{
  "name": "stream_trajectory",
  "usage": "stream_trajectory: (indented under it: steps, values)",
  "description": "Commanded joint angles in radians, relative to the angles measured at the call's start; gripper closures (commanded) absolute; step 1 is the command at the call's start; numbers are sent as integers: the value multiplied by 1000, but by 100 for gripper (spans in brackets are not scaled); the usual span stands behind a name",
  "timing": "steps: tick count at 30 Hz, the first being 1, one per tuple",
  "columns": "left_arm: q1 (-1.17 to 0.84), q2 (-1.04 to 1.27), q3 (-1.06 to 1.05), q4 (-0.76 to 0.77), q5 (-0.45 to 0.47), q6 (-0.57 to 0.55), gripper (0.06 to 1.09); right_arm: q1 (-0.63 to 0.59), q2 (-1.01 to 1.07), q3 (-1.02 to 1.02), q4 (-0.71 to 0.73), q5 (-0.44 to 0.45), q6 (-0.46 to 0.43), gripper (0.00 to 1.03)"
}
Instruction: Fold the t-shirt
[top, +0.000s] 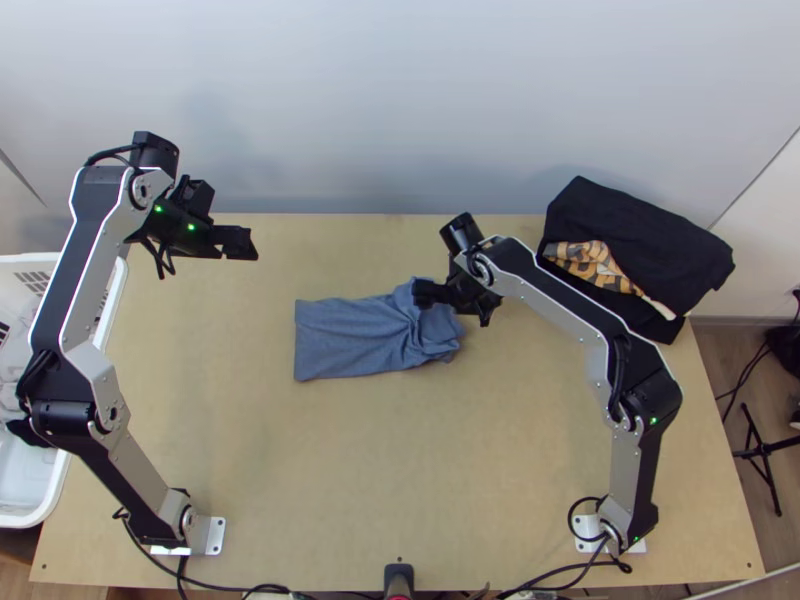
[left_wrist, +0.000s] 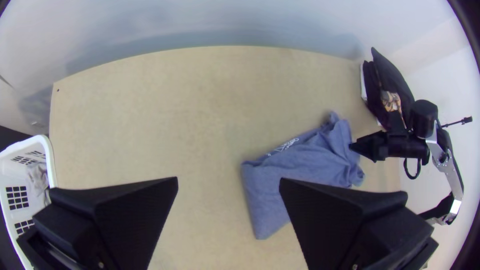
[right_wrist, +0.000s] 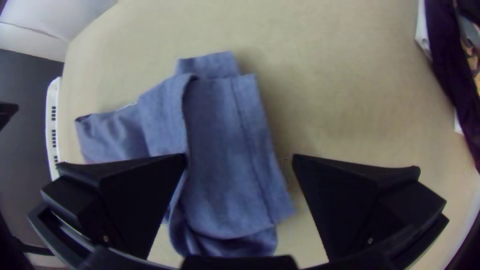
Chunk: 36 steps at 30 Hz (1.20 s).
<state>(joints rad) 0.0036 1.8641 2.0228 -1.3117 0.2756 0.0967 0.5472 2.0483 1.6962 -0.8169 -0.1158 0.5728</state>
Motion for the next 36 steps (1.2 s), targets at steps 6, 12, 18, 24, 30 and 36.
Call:
stream_trajectory:
  steps: [6, 12, 18, 24, 30, 36]
  values:
    - [-10, 9, 4, 5, -7, -6, 10, -72, -10, -41, -14, 286, -34, 4]
    - [-11, 6, 10, 3, -13, -6, 10, -141, -65, -41, -18, -90, 48, 4]
    - [-17, 4, 22, 0, -24, -5, 10, -155, -76, -61, -18, -501, 99, 4]
    - [-33, 6, 45, -8, -30, -6, 10, -20, -68, -49, -16, -321, 29, 4]
    - [-36, 1, 51, -21, -49, -5, 10, 7, -36, 19, -16, -222, 24, 4]
    - [-11, -5, 51, -31, -52, 1, 10, -39, -7, 6, -18, -170, -11, 4]
